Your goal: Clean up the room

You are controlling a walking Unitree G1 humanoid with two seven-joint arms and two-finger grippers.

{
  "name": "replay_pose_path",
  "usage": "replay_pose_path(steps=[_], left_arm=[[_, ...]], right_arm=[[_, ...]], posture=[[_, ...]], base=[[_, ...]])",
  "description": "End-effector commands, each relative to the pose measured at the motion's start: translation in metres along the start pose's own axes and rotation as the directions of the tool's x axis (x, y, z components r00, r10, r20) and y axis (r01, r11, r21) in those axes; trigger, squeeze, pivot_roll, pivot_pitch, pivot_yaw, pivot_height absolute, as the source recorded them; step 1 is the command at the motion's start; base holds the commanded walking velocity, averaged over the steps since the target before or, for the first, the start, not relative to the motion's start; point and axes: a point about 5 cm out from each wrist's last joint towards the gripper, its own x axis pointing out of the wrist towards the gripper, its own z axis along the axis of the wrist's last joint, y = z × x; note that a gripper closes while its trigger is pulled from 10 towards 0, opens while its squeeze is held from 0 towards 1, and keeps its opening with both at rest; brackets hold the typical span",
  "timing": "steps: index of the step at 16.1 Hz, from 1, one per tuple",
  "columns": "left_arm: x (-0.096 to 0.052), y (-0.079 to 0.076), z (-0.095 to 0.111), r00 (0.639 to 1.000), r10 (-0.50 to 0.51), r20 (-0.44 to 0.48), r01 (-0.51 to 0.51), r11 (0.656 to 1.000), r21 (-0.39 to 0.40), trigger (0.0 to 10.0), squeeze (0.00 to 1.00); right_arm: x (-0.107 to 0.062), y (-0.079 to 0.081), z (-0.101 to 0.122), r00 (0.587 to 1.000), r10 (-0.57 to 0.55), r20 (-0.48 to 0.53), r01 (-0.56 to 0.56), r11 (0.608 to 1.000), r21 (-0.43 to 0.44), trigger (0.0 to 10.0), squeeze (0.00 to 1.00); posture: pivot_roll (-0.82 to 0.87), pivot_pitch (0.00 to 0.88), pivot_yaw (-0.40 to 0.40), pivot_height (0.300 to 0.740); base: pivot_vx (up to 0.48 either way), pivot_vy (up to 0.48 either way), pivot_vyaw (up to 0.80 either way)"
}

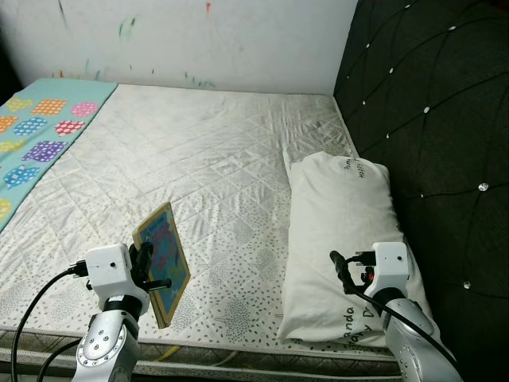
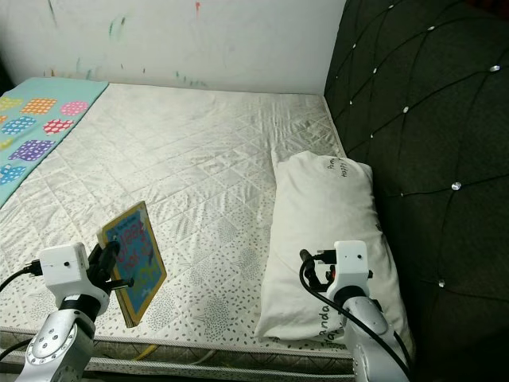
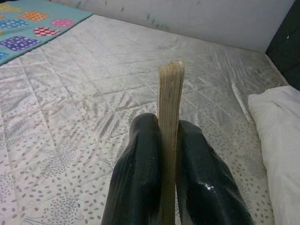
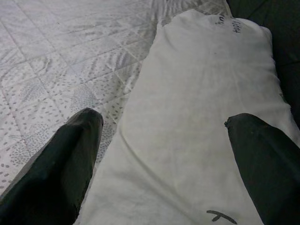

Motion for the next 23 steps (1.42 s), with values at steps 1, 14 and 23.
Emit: replay_pose_path(steps=[1, 14, 23], left_arm=[[0.002, -0.002, 0.006, 0.999, -0.010, 0.034, 0.010, 1.000, 0.010, 10.0, 0.00], [0.002, -0.003, 0.006, 0.999, -0.008, 0.034, 0.007, 1.000, 0.016, 10.0, 0.00], [0.004, -0.004, 0.008, 0.999, -0.005, 0.053, 0.004, 1.000, 0.022, 10.0, 0.00]], right_arm=[[0.000, 0.001, 0.007, 1.000, 0.008, 0.024, -0.009, 1.000, 0.016, 10.0, 0.00], [-0.003, 0.003, 0.008, 0.999, 0.020, 0.031, -0.021, 0.999, 0.031, 10.0, 0.00], [-0.003, 0.006, 0.035, 0.965, -0.060, 0.256, 0.050, 0.998, 0.045, 10.0, 0.00]], posture=[[-0.07, 0.000, -0.028, 0.740], [-0.07, 0.000, -0.027, 0.740], [-0.08, 0.000, -0.024, 0.740]], base=[[0.000, 0.000, 0.00], [0.000, 0.000, 0.00], [0.000, 0.000, 0.00]])
